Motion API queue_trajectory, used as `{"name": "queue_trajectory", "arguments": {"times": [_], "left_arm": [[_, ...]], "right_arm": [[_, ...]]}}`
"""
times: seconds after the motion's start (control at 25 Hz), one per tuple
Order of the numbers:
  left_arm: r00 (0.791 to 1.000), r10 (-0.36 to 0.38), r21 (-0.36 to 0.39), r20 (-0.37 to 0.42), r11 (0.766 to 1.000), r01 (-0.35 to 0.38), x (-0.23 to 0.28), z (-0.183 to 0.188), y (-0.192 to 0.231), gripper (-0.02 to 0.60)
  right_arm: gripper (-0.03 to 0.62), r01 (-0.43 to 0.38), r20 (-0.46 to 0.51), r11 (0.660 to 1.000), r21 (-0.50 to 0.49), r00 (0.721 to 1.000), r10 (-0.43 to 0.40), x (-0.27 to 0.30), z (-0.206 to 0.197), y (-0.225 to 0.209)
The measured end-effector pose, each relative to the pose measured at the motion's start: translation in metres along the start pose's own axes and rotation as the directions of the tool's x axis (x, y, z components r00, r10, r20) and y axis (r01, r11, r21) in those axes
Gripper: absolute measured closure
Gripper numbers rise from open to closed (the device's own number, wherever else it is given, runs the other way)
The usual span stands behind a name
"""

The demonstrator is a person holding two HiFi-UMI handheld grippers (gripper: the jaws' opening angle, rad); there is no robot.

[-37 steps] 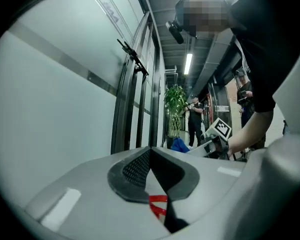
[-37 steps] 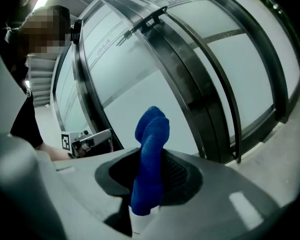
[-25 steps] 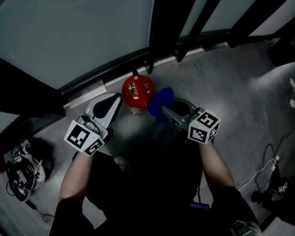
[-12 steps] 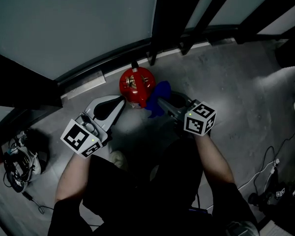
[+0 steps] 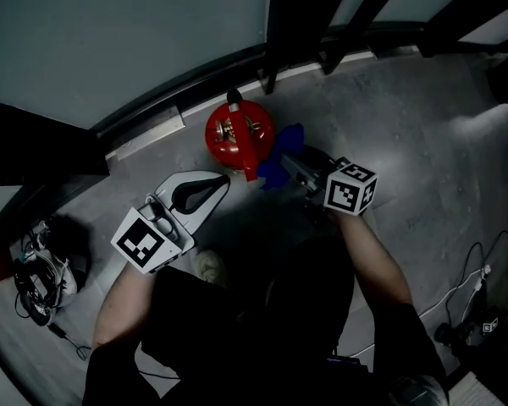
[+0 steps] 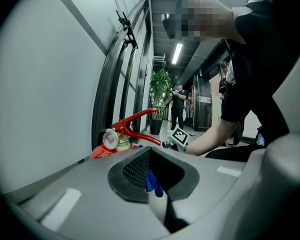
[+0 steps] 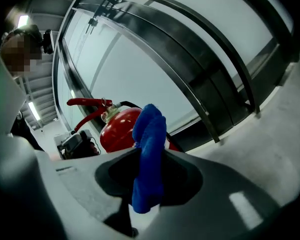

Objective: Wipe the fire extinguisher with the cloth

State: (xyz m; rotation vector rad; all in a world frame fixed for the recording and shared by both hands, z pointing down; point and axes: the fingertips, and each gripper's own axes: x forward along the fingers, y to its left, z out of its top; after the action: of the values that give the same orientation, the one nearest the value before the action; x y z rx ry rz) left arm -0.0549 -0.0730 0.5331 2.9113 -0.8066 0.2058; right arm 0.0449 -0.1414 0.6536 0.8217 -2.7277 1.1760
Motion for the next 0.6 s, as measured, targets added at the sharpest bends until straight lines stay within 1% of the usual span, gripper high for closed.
{"name": "queue_trajectory", "arguments": {"times": [0.04, 0.16, 0.28, 0.36, 0.48, 0.6], "left_arm": [[1.000, -0.007, -0.006, 0.005, 1.000, 0.007, 0.001, 0.000, -0.002, 0.574], [1.000, -0.030, -0.058, 0.000, 0.998, 0.030, 0.004, -0.001, -0.007, 0.575], [0.999, -0.050, -0.096, 0.017, 0.994, 0.051, 0.008, 0.000, -0.012, 0.574], [0.997, -0.066, -0.095, 0.024, 0.993, 0.068, 0.011, -0.001, -0.017, 0.574], [0.993, -0.106, -0.078, -0.052, 0.992, 0.102, 0.010, -0.018, -0.030, 0.574], [0.989, -0.123, -0.089, -0.078, 0.989, 0.116, 0.008, -0.026, -0.036, 0.574]], "right_arm": [[0.480, 0.010, -0.008, 1.000, 0.005, 1.000, -0.010, 0.002, -0.004, -0.005], [0.480, 0.020, -0.018, 0.998, 0.051, 1.000, -0.020, 0.007, -0.016, -0.020], [0.480, 0.014, -0.020, 0.992, 0.123, 1.000, -0.012, 0.013, -0.030, -0.033], [0.480, 0.008, -0.008, 0.982, 0.190, 1.000, -0.007, 0.016, -0.040, -0.043], [0.480, 0.015, 0.026, 0.956, 0.292, 0.999, -0.024, 0.019, -0.054, -0.059], [0.480, 0.022, 0.046, 0.925, 0.380, 0.998, -0.043, 0.026, -0.071, -0.075]]}}
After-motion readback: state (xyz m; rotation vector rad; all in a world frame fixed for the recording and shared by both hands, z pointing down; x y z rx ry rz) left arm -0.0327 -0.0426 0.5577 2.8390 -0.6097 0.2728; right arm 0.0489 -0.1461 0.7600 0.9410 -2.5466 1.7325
